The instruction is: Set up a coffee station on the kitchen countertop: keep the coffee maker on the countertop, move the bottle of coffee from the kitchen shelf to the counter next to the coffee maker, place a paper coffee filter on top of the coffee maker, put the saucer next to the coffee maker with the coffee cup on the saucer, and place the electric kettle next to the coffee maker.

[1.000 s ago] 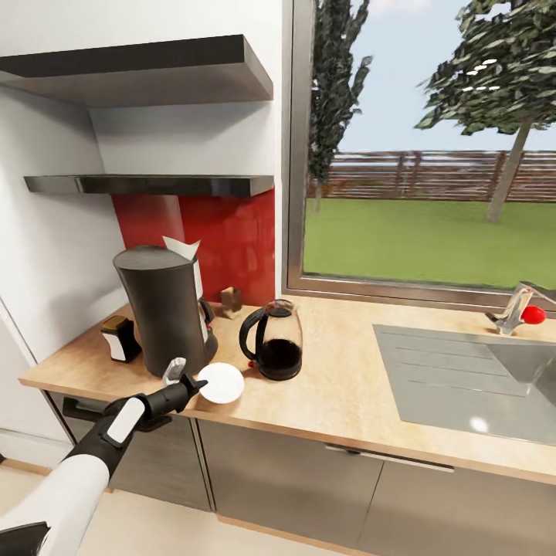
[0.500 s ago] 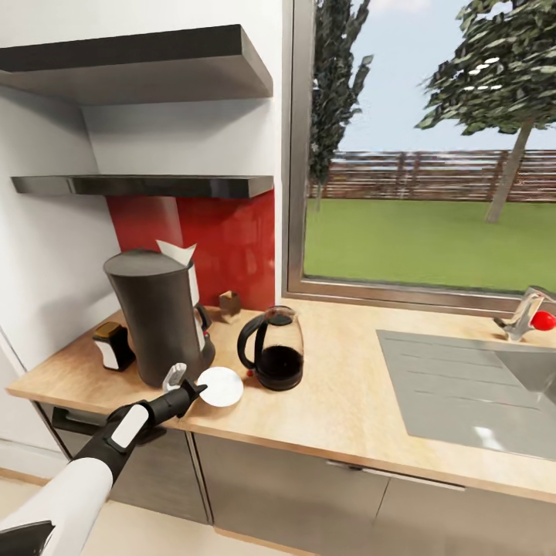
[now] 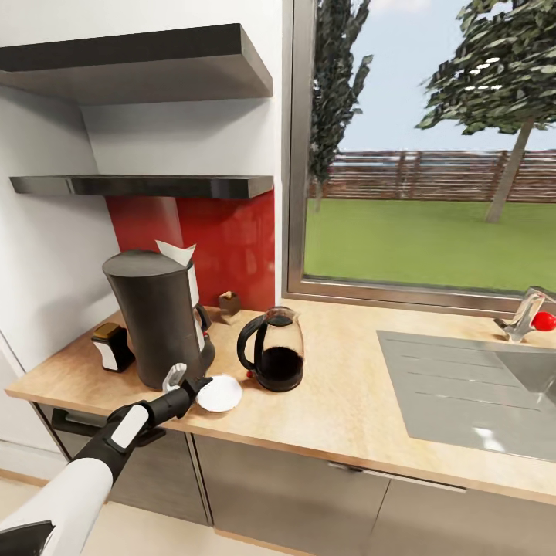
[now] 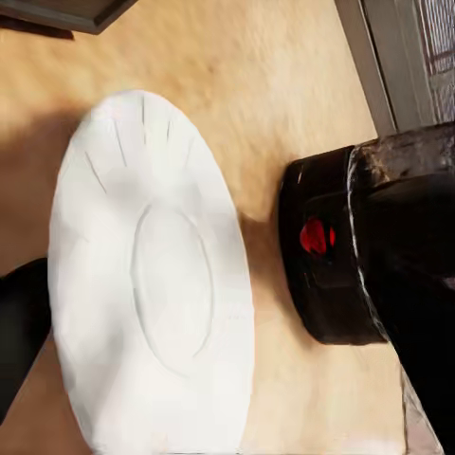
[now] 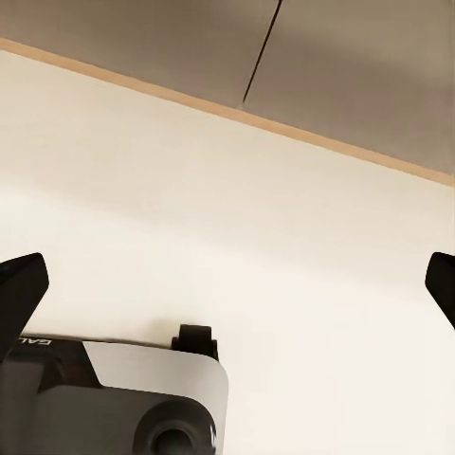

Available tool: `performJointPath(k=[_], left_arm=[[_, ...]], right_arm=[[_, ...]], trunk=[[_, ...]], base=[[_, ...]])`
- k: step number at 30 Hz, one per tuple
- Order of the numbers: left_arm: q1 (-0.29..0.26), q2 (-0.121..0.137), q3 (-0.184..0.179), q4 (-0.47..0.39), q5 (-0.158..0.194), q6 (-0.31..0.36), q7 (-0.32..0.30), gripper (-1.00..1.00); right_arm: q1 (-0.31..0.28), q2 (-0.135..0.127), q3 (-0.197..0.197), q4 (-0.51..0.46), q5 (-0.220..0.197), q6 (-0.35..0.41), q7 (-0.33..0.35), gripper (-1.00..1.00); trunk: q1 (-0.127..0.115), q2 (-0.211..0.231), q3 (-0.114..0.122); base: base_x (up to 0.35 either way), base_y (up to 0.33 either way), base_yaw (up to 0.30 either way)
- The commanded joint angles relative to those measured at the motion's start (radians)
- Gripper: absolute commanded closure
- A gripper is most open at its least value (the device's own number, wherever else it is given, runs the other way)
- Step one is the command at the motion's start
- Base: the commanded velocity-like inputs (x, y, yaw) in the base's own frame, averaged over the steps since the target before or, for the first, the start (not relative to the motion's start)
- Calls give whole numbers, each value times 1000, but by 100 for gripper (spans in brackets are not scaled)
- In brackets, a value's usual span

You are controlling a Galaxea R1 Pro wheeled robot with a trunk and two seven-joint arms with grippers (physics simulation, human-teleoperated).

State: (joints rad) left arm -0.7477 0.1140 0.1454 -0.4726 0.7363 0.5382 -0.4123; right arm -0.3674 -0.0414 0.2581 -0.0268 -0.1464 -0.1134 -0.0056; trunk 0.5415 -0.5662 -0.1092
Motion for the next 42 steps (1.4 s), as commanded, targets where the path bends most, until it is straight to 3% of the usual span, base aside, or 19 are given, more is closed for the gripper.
performJointPath(k=[1, 10, 26, 36, 39, 42], left_arm=[[-1, 0, 6, -1, 3, 8, -2, -100], [-1, 3, 6, 0, 3, 9, -3, -100], [-1, 13, 6, 0, 2, 12, -9, -100], [4, 13, 4, -1, -3, 13, -11, -100], [27, 13, -6, -16, -7, 17, -13, -100], [57, 14, -57, -62, -12, 22, -17, -100]], right_arm=[[-1, 0, 8, 1, -10, -3, -1, -100], [-1, 0, 8, 1, -11, -3, -1, -100], [-1, 1, 7, -1, -16, -3, -1, -100], [-1, 1, 7, -1, -16, -3, -1, -100], [-1, 1, 7, -1, -16, -3, -1, -100], [-1, 1, 7, -1, -16, -3, -1, -100]], trunk=[[0, -2, -2], [0, -2, -2], [0, -2, -2], [0, -2, -2], [0, -2, -2], [0, -2, -2]], base=[[0, 0, 0], [-9, 5, 0], [-223, 188, 0], [-55, 50, 0], [0, 0, 0], [0, 0, 0]])
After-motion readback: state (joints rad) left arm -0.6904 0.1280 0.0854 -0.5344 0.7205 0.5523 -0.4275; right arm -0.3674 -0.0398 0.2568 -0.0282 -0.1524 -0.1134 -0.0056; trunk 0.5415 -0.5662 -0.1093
